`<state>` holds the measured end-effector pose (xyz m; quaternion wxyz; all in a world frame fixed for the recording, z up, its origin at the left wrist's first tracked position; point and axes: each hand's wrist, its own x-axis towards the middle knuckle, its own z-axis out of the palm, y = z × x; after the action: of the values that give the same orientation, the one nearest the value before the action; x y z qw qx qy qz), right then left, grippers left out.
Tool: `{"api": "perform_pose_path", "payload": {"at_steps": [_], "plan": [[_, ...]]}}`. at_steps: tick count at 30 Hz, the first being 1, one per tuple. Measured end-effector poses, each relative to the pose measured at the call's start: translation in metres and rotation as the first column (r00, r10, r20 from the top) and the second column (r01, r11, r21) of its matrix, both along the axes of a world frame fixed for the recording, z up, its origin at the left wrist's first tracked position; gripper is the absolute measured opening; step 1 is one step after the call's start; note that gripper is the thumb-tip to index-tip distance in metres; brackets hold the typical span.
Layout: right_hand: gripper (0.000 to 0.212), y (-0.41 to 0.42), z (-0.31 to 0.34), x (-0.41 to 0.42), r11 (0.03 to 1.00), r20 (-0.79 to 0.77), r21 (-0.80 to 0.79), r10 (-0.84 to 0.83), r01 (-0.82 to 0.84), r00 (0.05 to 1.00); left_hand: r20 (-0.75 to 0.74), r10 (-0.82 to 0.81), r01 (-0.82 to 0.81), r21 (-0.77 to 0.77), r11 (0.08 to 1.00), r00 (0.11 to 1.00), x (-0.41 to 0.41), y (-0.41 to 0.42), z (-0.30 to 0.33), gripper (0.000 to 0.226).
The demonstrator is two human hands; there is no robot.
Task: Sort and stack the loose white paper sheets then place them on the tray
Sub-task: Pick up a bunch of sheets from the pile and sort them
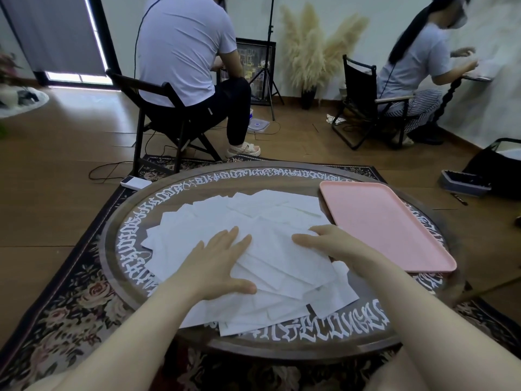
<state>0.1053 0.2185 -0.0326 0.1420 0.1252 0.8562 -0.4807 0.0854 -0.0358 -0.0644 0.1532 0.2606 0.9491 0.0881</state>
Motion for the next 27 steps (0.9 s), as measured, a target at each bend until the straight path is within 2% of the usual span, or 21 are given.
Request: {"api": "perform_pose_path", "payload": {"at_steps": [4, 7, 9, 11, 14, 19, 22, 25, 27], "plan": [[0.034, -0.004, -0.002, -0.001, 0.992, -0.025, -0.101, 0.073, -0.075, 0.997, 0.005, 0.011, -0.011, 0.024, 1.000, 1.000, -0.001, 0.000, 0.002, 0.098], [0.037, -0.008, -0.003, -0.009, 0.982, -0.087, -0.184, 0.020, -0.036, 0.996, 0.006, 0.017, -0.017, 0.039, 0.999, 1.000, 0.000, -0.001, 0.003, 0.097], [0.042, -0.009, -0.001, -0.014, 0.975, -0.054, -0.220, 0.000, -0.012, 0.999, 0.007, 0.023, -0.023, 0.056, 0.998, 1.000, 0.000, -0.002, 0.004, 0.096], [0.044, -0.009, 0.001, -0.017, 0.985, 0.023, -0.167, 0.049, -0.044, 0.999, 0.005, 0.036, -0.036, 0.066, 0.997, 0.999, 0.001, -0.003, 0.005, 0.095], [0.032, -0.009, 0.003, -0.017, 0.991, 0.070, -0.044, 0.126, -0.123, 0.990, -0.003, 0.065, -0.065, 0.058, 0.996, 0.998, 0.000, -0.006, 0.006, 0.093], [0.011, -0.024, 0.001, -0.019, 0.955, -0.096, 0.227, 0.220, -0.194, 0.971, 0.003, 0.136, -0.136, 0.042, 0.990, 0.991, 0.001, -0.009, 0.007, 0.098], [0.030, -0.024, 0.005, -0.019, 0.923, -0.156, 0.353, 0.218, -0.152, 0.963, 0.001, 0.187, -0.187, 0.044, 0.981, 0.982, 0.001, -0.010, 0.006, 0.105], [0.027, -0.015, 0.015, -0.014, 0.948, -0.228, 0.315, 0.127, -0.051, 0.965, 0.009, 0.211, -0.211, 0.043, 0.977, 0.978, 0.000, -0.013, 0.007, 0.106], [0.020, -0.008, 0.023, -0.008, 0.984, -0.279, 0.176, 0.018, 0.032, 0.960, 0.017, 0.223, -0.223, 0.036, 0.974, 0.975, 0.000, -0.014, 0.007, 0.105]]}}
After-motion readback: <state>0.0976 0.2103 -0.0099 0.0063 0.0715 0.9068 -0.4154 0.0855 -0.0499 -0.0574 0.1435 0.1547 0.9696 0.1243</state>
